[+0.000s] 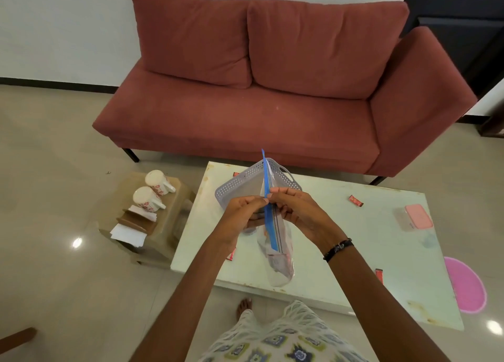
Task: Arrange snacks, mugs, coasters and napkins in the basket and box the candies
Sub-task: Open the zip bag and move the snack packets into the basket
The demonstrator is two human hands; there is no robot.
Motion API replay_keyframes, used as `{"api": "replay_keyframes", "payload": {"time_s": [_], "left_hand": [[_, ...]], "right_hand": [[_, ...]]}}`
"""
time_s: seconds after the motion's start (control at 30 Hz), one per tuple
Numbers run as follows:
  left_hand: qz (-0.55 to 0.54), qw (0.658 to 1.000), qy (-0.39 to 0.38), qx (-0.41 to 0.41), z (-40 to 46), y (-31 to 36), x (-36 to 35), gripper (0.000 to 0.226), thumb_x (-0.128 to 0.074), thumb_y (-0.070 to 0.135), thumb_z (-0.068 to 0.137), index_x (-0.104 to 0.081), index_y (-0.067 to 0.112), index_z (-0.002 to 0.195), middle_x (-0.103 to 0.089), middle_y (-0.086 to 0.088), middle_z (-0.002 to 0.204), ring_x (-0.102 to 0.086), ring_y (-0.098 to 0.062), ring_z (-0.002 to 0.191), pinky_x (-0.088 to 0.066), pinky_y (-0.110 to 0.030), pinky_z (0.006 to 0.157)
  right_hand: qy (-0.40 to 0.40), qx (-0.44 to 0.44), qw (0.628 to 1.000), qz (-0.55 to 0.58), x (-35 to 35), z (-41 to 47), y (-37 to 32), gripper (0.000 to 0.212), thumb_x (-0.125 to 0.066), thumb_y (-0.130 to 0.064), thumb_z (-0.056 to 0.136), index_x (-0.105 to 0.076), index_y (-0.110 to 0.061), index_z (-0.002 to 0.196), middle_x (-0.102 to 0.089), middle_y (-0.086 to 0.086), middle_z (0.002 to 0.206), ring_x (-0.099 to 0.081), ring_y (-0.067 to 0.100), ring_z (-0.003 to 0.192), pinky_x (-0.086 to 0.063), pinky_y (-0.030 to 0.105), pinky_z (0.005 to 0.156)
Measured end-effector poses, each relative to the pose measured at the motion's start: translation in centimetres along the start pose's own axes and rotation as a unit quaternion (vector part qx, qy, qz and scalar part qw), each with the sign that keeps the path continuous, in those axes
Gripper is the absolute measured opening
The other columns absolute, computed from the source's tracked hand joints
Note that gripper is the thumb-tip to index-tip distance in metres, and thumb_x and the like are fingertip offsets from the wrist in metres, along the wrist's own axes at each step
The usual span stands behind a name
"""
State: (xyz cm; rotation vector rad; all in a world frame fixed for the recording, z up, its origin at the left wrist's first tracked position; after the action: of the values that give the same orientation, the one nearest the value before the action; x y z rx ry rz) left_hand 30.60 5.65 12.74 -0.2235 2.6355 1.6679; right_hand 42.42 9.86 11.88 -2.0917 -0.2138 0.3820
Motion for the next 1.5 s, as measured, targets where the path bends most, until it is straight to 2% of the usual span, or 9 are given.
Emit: {"api": "replay_keyframes", "payload": {"time_s": [0.2,0.33,0.5,0.63,0.73,1.07,1.27,1.37,1.5], "left_hand": [[0.032,0.999,0.026,0.013,-0.3,-0.9,0.7,0.037,-0.047,0.019,0.095,-0.044,0.007,0.129,-0.060,-0.012,0.109,-0.063,-0.025,0.096,-0.053,-0.038,0.088],[0.052,0.998,0.028,0.009,-0.4,-1.1,0.9,0.029,-0.052,0.017,0.092,-0.050,0.010,0.121,-0.060,-0.014,0.113,-0.063,-0.029,0.104,-0.052,-0.041,0.090],[0.043,0.999,0.026,-0.004,-0.4,-1.3,0.8,0.035,-0.061,0.017,0.086,-0.055,0.008,0.120,-0.061,-0.006,0.106,-0.065,-0.024,0.095,-0.057,-0.030,0.078],[0.012,0.998,0.064,-0.004,-0.2,-2.0,1.2,0.040,-0.064,0.020,0.083,-0.057,0.008,0.120,-0.066,-0.012,0.111,-0.066,-0.028,0.098,-0.059,-0.022,0.068],[-0.016,0.995,0.102,0.013,0.0,-2.7,1.7,0.036,-0.069,0.019,0.079,-0.063,0.006,0.112,-0.068,-0.015,0.111,-0.067,-0.028,0.096,-0.057,-0.017,0.062],[-0.054,0.987,0.139,0.055,0.3,-4.6,2.2,0.044,-0.072,0.021,0.076,-0.062,0.002,0.114,-0.067,-0.016,0.107,-0.065,-0.024,0.088,-0.058,-0.025,0.071],[-0.090,0.986,0.116,0.077,0.0,-4.6,1.6,0.012,-0.073,0.014,0.076,-0.065,0.005,0.078,-0.065,-0.008,0.077,-0.061,-0.017,0.067,-0.055,-0.015,0.058],[-0.052,0.991,0.102,0.069,0.1,-4.3,1.1,0.016,-0.077,0.013,0.072,-0.062,0.008,0.067,-0.062,-0.006,0.068,-0.058,-0.017,0.064,-0.053,-0.017,0.058],[-0.001,0.994,0.093,0.051,-0.1,-3.7,0.7,0.018,-0.074,0.009,0.074,-0.059,0.010,0.064,-0.059,-0.005,0.067,-0.057,-0.015,0.063,-0.049,-0.009,0.049]], "right_hand": [[0.000,-0.008,1.000,0.004,-0.6,-0.5,0.9,0.027,-0.066,-0.016,0.086,-0.064,-0.002,0.109,-0.059,0.002,0.078,-0.054,0.008,0.066,-0.050,0.014,0.056],[-0.003,-0.010,1.000,0.017,-0.7,-0.8,1.1,0.019,-0.066,-0.015,0.086,-0.065,-0.007,0.104,-0.059,0.000,0.075,-0.054,0.006,0.064,-0.049,0.014,0.055],[-0.008,-0.017,0.999,0.027,-0.8,-0.9,1.4,0.024,-0.066,-0.019,0.085,-0.066,-0.007,0.106,-0.060,0.002,0.081,-0.054,0.010,0.071,-0.054,0.018,0.065],[-0.017,-0.023,0.997,0.077,-0.7,-1.2,1.5,0.022,-0.065,-0.017,0.086,-0.065,-0.008,0.107,-0.061,0.000,0.076,-0.056,0.007,0.063,-0.052,0.017,0.063],[-0.013,-0.015,0.998,0.065,-0.6,-1.4,1.6,0.028,-0.065,-0.018,0.087,-0.063,-0.007,0.113,-0.064,0.000,0.084,-0.059,0.008,0.073,-0.053,0.020,0.071],[0.023,0.013,0.998,-0.054,-0.3,-2.1,2.1,0.024,-0.060,-0.027,0.091,-0.063,-0.009,0.106,-0.067,0.008,0.108,-0.065,0.015,0.099,-0.055,0.021,0.079],[-0.010,-0.003,0.999,-0.032,-1.0,-2.6,2.2,0.037,-0.060,-0.038,0.089,-0.066,-0.005,0.106,-0.070,0.009,0.107,-0.067,0.013,0.096,-0.057,0.025,0.082],[0.006,-0.036,0.998,-0.048,-0.9,-2.4,2.2,0.040,-0.058,-0.047,0.088,-0.067,-0.009,0.095,-0.072,0.003,0.097,-0.070,0.013,0.090,-0.059,0.024,0.074],[0.024,-0.041,0.994,-0.102,-0.8,-1.6,1.7,0.026,-0.062,-0.024,0.089,-0.066,0.001,0.095,-0.070,0.005,0.090,-0.070,0.010,0.073,-0.056,0.016,0.056]]}}
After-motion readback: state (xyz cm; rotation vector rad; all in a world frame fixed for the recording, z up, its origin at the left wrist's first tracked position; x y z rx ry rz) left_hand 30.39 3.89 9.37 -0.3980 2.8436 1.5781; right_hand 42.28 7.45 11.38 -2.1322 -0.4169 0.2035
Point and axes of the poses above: each hand's wrist, its own z-axis towards the middle knuckle, its own x-axis out of the back of the hand, y = z × x, the point moved 7 cm from there along z, towards the middle knuckle
